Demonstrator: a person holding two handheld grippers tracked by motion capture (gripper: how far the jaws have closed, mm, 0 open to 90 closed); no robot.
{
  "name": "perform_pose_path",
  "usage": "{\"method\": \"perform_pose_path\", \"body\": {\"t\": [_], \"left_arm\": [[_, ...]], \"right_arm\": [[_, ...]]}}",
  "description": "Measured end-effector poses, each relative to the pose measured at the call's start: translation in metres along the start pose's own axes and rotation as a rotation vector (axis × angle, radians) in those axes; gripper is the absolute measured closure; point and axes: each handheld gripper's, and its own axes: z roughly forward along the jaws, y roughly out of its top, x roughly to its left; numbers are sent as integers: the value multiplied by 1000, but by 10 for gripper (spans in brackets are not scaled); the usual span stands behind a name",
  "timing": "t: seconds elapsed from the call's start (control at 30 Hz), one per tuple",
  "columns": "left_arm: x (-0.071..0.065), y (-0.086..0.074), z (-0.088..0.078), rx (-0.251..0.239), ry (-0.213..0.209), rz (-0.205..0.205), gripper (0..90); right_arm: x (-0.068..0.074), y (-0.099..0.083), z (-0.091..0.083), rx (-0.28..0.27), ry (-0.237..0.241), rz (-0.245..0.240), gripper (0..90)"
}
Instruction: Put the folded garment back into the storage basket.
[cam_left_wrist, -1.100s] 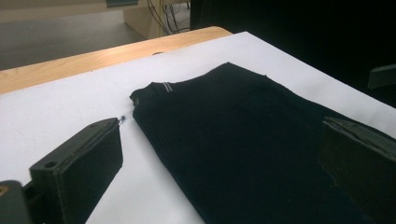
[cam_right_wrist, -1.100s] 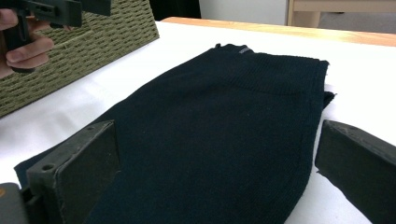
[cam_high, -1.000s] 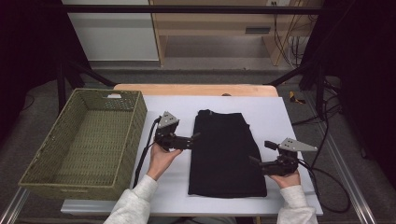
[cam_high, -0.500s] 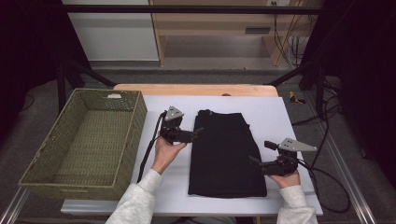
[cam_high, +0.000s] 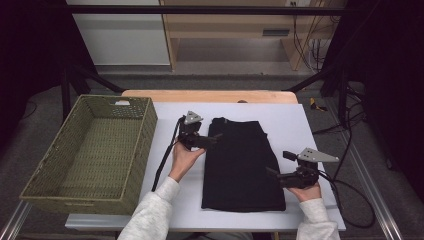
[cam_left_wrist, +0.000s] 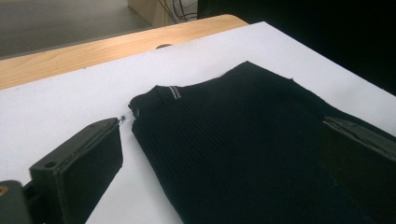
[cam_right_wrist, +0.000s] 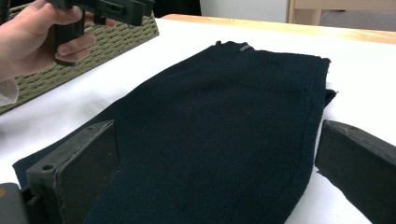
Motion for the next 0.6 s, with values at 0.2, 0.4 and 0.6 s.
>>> {"method": "perform_pose_path", "body": {"t": [0.2,0.4,0.6], "left_arm": [[2,-1,11,11,8,-5,1],[7,-5,22,28,20,-23,2],[13,-9,30,50,41,-32,3]], "right_arm": [[0,0,1,6,1,0,3],[0,0,1,7,0,-2,3],[0,0,0,5,0,1,3]]}}
